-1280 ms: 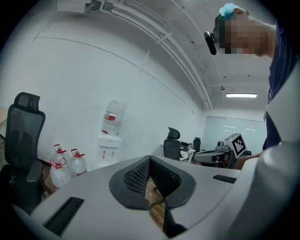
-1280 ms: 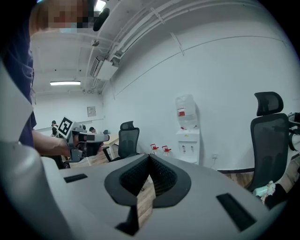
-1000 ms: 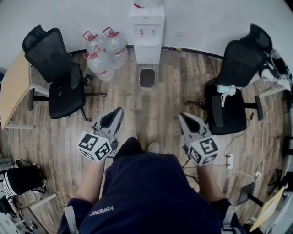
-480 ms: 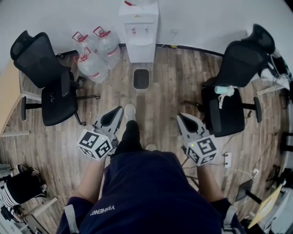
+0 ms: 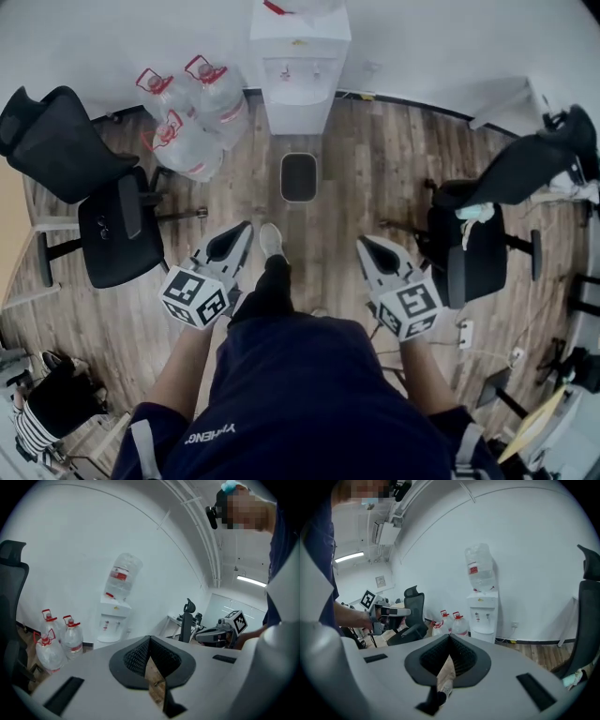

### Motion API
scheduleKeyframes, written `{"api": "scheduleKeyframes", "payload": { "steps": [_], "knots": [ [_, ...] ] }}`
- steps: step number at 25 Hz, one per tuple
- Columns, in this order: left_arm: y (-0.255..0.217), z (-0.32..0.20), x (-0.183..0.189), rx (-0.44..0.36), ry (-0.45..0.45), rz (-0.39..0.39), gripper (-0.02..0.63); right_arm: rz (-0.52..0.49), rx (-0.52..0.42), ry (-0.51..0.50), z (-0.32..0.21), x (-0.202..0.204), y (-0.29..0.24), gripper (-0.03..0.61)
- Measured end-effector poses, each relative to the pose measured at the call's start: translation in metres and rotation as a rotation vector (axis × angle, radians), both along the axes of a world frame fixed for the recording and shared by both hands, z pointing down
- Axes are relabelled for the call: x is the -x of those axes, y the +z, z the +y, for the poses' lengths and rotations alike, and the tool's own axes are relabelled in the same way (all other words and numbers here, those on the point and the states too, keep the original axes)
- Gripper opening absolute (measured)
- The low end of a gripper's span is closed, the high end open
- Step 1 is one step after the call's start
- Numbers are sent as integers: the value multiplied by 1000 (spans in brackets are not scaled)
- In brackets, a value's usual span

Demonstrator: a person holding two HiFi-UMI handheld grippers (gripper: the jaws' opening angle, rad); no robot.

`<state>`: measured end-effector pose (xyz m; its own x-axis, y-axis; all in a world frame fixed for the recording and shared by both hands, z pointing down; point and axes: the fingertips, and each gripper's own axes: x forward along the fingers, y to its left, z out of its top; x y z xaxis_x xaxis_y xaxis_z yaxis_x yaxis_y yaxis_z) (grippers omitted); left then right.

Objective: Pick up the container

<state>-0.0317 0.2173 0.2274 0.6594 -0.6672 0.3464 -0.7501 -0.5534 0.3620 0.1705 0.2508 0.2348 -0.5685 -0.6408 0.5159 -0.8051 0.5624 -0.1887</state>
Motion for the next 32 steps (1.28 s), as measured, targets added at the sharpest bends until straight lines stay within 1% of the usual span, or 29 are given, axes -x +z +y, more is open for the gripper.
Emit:
{"api": "scheduleKeyframes", "payload": {
  "steps": [6, 8, 11, 13, 15, 17, 21, 25, 29, 32],
  "knots": [
    [30, -93, 41, 40, 53, -51, 23, 40, 87, 32, -90, 41, 24, 15],
    [41, -119, 50, 50, 77, -68, 23, 49, 102, 40, -115, 52, 32, 15],
    [53, -153, 61, 62, 80, -71, 23, 62, 125, 51, -144, 62, 43, 15],
    [64, -169, 66, 68, 80, -77, 23, 75, 145, 55, -157, 66, 51, 15],
    [81, -181, 67, 76, 87, -101, 23, 90, 163, 51, -171, 70, 61, 15],
    [100, -191, 66, 100, 97, -118, 23, 108, 176, 38, -185, 73, 71, 15],
    [130, -208, 60, 154, 105, -123, 23, 123, 211, 21, -213, 73, 96, 15],
    [172, -222, 51, 222, 106, -146, 23, 120, 270, 24, -245, 68, 139, 15],
    [231, -232, 39, 293, 106, -177, 25, 116, 357, 22, -272, 59, 207, 17],
    [282, -235, 33, 352, 77, -198, 25, 105, 434, 33, -285, 50, 262, 17]
  ]
}}
